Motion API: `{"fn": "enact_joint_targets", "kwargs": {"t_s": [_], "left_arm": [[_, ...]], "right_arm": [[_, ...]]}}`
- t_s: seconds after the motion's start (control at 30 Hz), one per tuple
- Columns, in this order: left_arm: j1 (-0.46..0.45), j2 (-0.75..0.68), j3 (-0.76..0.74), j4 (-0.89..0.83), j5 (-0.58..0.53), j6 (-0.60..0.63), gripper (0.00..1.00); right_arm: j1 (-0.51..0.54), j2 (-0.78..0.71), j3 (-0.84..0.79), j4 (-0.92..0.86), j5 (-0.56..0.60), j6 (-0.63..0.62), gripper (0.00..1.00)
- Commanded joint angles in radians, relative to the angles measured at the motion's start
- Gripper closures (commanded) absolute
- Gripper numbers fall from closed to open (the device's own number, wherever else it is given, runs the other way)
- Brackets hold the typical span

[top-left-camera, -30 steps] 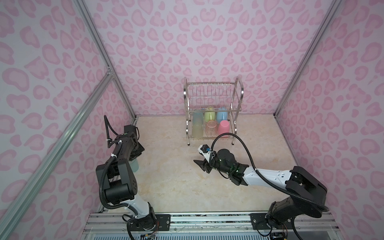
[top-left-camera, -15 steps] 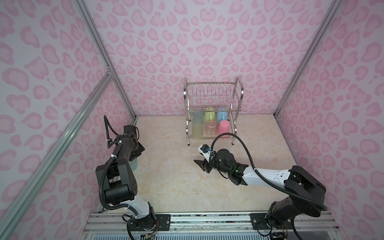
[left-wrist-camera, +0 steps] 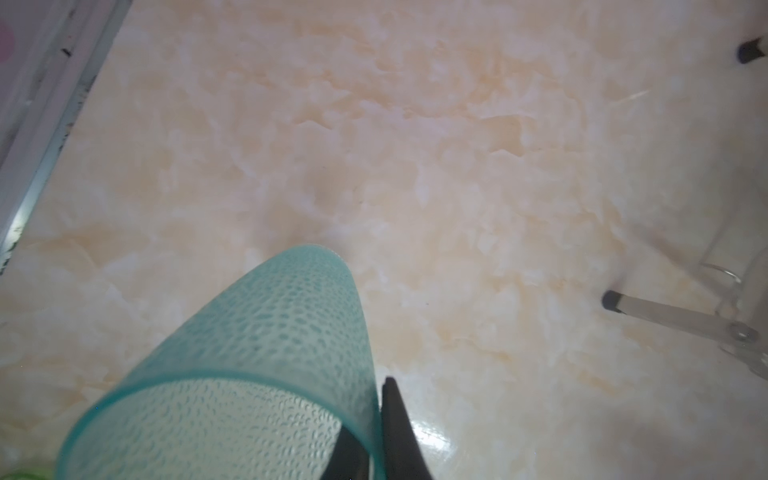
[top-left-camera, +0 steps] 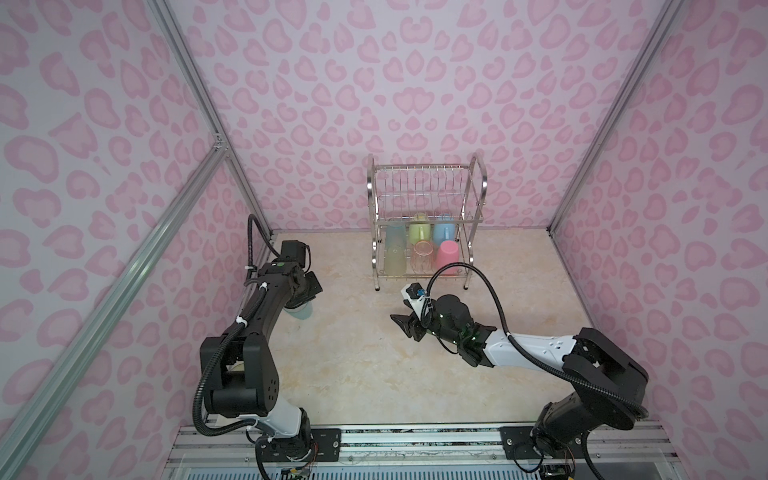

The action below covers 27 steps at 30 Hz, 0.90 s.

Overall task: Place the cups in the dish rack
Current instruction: 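Lift the frosted teal cup with the left gripper toward the right gripper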

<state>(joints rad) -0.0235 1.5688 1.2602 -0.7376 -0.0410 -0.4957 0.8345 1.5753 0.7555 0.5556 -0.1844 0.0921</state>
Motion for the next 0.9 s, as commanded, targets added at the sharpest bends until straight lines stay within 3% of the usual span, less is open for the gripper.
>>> {"fn": "enact_joint_targets", "kwargs": {"t_s": [0.0,0.3,0.6,0.87], "left_arm": [[-0.046,-0.024,0.036,0.026,0.066,0.017,0.96],[-0.154,-0.077,0.033,0.096,0.251,0.033,0.96],[-0.268,-0.166,-0.069,0.244,0.450,0.117,0.96],[-0.334,-0.198,-0.128,0.454,0.598,0.033,0.96]], "right_arm": [[-0.015,0.008,-0.011,0.055,0.004,0.072,0.40],[-0.068,-0.029,-0.029,0.027,0.055,0.213,0.39],[-0.066,-0.130,-0.002,-0.153,0.185,0.347,0.39],[-0.075,-0.221,0.008,-0.283,0.211,0.510,0.38]]}}
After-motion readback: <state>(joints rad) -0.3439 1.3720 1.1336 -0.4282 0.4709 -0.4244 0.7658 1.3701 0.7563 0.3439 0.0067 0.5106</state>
